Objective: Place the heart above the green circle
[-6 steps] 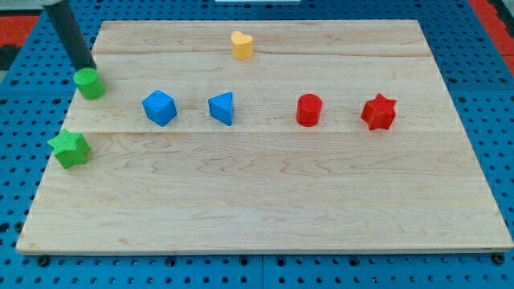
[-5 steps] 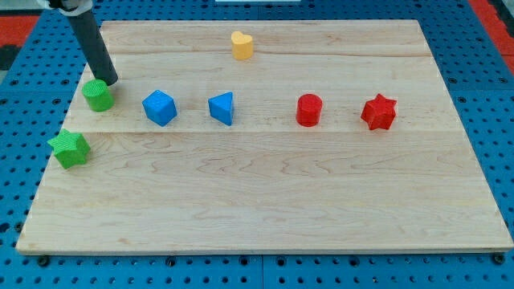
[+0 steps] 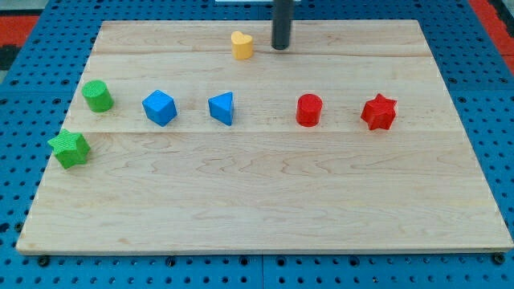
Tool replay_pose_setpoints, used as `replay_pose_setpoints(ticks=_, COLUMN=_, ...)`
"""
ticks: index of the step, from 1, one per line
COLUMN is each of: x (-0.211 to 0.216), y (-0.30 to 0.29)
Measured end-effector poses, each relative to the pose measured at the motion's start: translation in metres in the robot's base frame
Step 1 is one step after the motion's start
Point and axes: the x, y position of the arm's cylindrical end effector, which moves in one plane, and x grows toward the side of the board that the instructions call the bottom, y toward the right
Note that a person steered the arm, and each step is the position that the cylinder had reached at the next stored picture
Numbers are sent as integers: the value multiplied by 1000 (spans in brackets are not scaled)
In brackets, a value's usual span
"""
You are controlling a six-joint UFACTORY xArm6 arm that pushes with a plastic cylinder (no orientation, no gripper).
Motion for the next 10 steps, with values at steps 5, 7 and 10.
replay_pose_setpoints(ticks=5, x=107, y=-58)
replay_pose_setpoints(ticks=7, x=76, y=-169)
replay_pose_setpoints(ticks=10, x=64, y=-231)
